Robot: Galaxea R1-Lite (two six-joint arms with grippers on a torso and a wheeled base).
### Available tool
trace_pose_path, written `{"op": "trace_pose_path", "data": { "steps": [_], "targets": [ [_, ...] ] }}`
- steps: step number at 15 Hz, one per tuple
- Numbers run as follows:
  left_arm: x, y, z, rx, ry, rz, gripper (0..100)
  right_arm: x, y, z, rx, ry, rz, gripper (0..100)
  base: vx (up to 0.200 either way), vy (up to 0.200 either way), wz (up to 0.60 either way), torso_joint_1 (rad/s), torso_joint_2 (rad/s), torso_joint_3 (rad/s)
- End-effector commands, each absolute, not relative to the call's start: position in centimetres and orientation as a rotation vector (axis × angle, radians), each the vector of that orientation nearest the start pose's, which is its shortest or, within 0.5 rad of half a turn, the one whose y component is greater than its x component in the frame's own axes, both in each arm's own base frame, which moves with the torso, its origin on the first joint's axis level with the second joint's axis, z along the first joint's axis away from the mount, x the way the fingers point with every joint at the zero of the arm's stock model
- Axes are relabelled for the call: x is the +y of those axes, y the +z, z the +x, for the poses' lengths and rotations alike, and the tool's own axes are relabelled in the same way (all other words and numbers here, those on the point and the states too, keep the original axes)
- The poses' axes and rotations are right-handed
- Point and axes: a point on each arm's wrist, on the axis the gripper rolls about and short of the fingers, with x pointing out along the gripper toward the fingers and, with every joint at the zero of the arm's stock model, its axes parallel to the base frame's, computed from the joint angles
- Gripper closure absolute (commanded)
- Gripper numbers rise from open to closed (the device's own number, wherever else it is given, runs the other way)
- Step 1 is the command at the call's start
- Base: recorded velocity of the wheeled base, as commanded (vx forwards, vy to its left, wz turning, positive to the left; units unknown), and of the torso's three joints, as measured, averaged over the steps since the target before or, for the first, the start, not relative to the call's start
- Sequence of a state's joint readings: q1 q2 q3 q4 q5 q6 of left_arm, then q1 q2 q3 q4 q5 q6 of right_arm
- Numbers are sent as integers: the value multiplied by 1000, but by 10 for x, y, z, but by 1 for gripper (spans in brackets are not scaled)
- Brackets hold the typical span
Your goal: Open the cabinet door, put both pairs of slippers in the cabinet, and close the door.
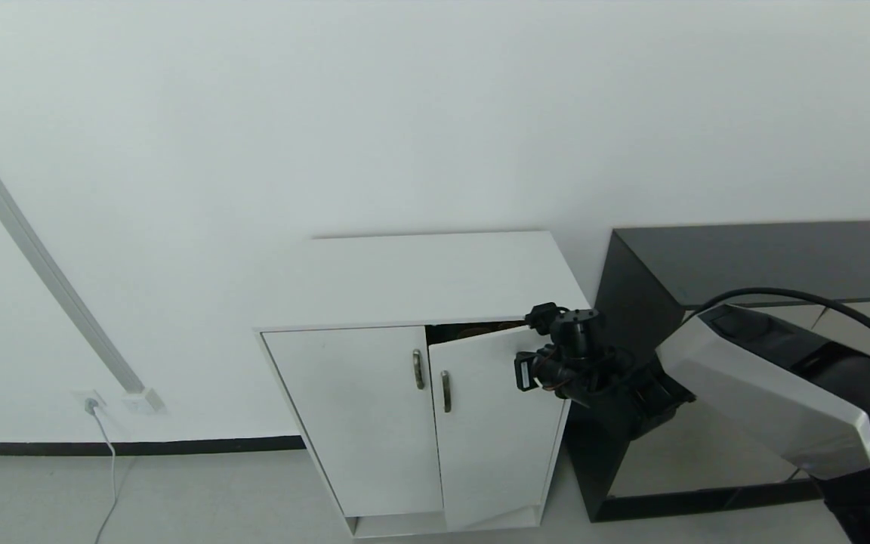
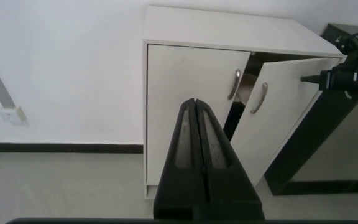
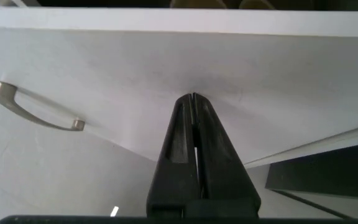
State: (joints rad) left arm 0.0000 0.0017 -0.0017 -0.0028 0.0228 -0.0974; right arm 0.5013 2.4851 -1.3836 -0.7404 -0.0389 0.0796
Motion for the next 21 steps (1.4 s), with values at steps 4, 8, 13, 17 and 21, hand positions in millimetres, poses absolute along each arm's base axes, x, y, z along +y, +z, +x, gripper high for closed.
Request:
{"op": "trace_pose_path", "data": {
  "steps": [4, 8, 13, 17, 21],
  "targets": [
    [1, 76, -23, -3, 23, -97, 100, 234, 33, 428, 358, 444, -22, 100, 0, 0, 0, 0, 0, 0],
    [1, 76, -23, -3, 23, -97, 100, 230, 36, 436, 367, 430, -25, 100, 0, 0, 0, 0, 0, 0],
    [1, 76, -23, -3, 23, -97, 100, 229, 38, 443, 367, 421, -23, 100, 0, 0, 0, 0, 0, 0],
    [1, 76, -23, -3, 23, -98, 100, 224, 33, 447, 373, 408, -21, 100, 0, 0, 0, 0, 0, 0],
    [0, 76, -23, -3, 24, -98, 100, 221, 45, 433, 384, 408, 16, 100, 0, 0, 0, 0, 0, 0]
  ]
}}
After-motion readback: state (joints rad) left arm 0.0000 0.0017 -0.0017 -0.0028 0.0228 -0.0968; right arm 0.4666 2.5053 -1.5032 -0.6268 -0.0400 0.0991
